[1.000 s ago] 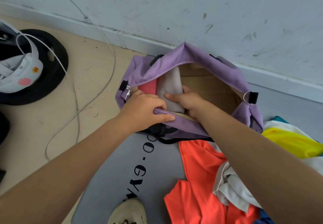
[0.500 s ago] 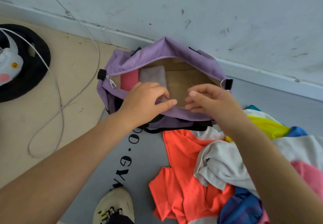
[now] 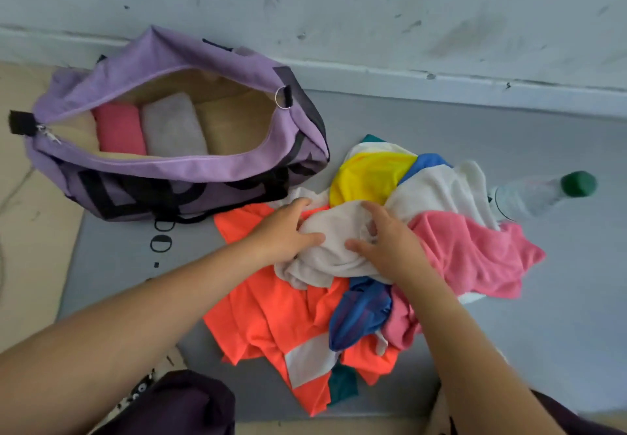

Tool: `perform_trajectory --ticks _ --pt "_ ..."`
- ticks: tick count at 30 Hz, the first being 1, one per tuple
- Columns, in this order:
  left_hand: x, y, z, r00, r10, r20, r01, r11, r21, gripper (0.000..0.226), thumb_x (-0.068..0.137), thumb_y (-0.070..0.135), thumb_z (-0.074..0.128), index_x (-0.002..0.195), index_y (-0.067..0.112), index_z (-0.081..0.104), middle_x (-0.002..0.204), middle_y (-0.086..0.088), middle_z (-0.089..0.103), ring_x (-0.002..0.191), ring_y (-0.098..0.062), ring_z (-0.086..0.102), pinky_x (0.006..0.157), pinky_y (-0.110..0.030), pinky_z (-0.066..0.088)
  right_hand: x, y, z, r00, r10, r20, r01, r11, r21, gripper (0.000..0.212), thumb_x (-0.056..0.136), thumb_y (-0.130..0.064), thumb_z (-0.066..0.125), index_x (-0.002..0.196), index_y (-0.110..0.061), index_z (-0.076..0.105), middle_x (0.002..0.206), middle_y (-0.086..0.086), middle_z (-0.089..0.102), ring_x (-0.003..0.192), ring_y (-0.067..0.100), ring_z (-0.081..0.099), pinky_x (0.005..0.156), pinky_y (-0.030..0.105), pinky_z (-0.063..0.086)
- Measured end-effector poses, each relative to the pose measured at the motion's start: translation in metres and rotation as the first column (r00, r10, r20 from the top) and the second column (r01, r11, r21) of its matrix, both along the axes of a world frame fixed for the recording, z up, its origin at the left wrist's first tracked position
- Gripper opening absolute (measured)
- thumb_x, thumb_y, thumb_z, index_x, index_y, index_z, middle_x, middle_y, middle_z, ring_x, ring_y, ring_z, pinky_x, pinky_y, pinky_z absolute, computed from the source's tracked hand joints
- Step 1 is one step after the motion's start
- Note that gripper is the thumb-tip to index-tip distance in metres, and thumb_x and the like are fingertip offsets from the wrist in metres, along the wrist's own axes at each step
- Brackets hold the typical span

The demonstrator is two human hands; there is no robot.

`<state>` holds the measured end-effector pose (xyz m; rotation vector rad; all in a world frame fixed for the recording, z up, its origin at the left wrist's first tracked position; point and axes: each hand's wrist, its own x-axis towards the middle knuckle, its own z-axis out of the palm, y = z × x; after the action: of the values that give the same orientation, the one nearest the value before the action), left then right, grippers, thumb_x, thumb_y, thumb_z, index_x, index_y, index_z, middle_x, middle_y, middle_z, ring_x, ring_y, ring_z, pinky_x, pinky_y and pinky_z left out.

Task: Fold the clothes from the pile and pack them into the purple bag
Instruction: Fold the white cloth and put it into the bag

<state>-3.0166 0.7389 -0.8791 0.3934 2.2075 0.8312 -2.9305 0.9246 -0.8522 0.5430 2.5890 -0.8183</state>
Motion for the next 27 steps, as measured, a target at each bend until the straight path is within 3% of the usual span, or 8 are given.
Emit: perform_trajectory --ticks 3,5,8,11,14,19,22,27 --pt "0.003 -0.002 -0.010 0.997 0.050 -0.055 -0.051 0.999 -0.014 0.021 0.082 0.035 0.076 0.092 0.021 0.064 0.073 0.011 0.053 0.076 -0.015 0.056 0.063 -0.026 0.035 -0.002 0.001 0.000 0.998 0.063 0.011 -0.064 0.997 0.032 0.023 0.083 -0.027 0.072 0.101 -0.013 0.069 0.087 0.000 0.061 0.087 0.023 0.062 0.075 0.032 0.045" --pt "0.002 -0.004 -0.002 0.992 0.048 -0.115 -0.038 0.996 0.086 0.026 0.081 0.030 0.078 0.067 0.020 0.060 0.063 0.010 0.045 0.063 -0.009 0.046 0.061 -0.030 0.032 0.000 0.005 0.005 0.999 0.009 -0.054 -0.013 0.998 -0.062 0.009 0.082 -0.021 0.074 0.081 -0.015 0.068 0.068 -0.006 0.056 0.067 0.010 0.056 0.065 0.026 0.041" --pt "-0.004 -0.009 0.026 0.989 0.079 -0.127 -0.048 0.970 0.238 0.015 0.086 0.022 0.075 0.081 0.009 0.068 0.078 -0.003 0.055 0.070 -0.009 0.049 0.068 -0.029 0.039 0.001 0.008 0.024 0.979 -0.129 -0.160 0.082 0.959 -0.270 0.016 0.081 -0.015 0.075 0.072 -0.020 0.064 0.061 -0.011 0.050 0.054 -0.002 0.048 0.058 0.012 0.035" --pt "-0.013 -0.012 0.076 0.996 0.086 0.011 -0.084 0.929 0.359 0.016 0.093 0.025 0.066 0.082 0.015 0.061 0.072 0.002 0.054 0.062 -0.006 0.045 0.056 -0.023 0.039 -0.005 0.006 0.065 0.931 -0.181 -0.318 0.068 0.939 -0.337 0.022 0.082 -0.014 0.075 0.072 -0.030 0.063 0.083 -0.012 0.052 0.080 -0.007 0.052 0.072 0.008 0.038" --pt "-0.021 -0.015 0.136 0.990 0.014 -0.140 0.033 0.944 0.328 0.026 0.094 0.032 0.064 0.076 0.015 0.060 0.069 0.004 0.052 0.060 -0.003 0.041 0.054 -0.019 0.032 -0.012 0.004 0.123 0.892 -0.193 -0.408 0.043 0.936 -0.350 0.024 0.083 -0.019 0.074 0.074 -0.038 0.061 0.101 -0.015 0.056 0.099 0.000 0.054 0.081 0.017 0.042" --pt "-0.008 -0.027 0.263 0.952 0.066 -0.300 0.056 0.922 0.382 0.020 0.092 0.040 0.065 0.078 0.027 0.059 0.066 0.019 0.054 0.061 0.002 0.045 0.059 -0.018 0.035 0.005 -0.003 0.245 0.824 -0.232 -0.518 -0.120 0.821 -0.559 0.015 0.094 -0.006 0.060 0.083 -0.016 0.058 0.069 -0.006 0.053 0.066 0.009 0.046 0.061 0.016 0.037" --pt "0.009 -0.032 0.325 0.917 0.148 -0.371 0.046 0.884 0.466 0.012 0.092 0.032 0.066 0.091 0.020 0.064 0.079 0.003 0.060 0.068 -0.005 0.050 0.065 -0.023 0.040 0.016 -0.012 0.303 0.795 -0.235 -0.560 -0.166 0.802 -0.573 0.016 0.098 -0.005 0.052 0.084 -0.014 0.052 0.066 0.004 0.041 0.063 0.014 0.034 0.055 0.022 0.028" --pt "0.059 -0.044 0.422 0.823 0.286 -0.491 0.025 0.845 0.535 0.024 0.090 0.034 0.070 0.081 0.013 0.062 0.068 0.013 0.054 0.062 0.002 0.047 0.058 -0.011 0.036 0.049 -0.023 0.403 0.745 -0.179 -0.643 -0.217 0.846 -0.487 0.011 0.099 -0.011 0.051 0.089 -0.013 0.052 0.068 0.003 0.046 0.067 0.018 0.036 0.063 0.030 0.030"
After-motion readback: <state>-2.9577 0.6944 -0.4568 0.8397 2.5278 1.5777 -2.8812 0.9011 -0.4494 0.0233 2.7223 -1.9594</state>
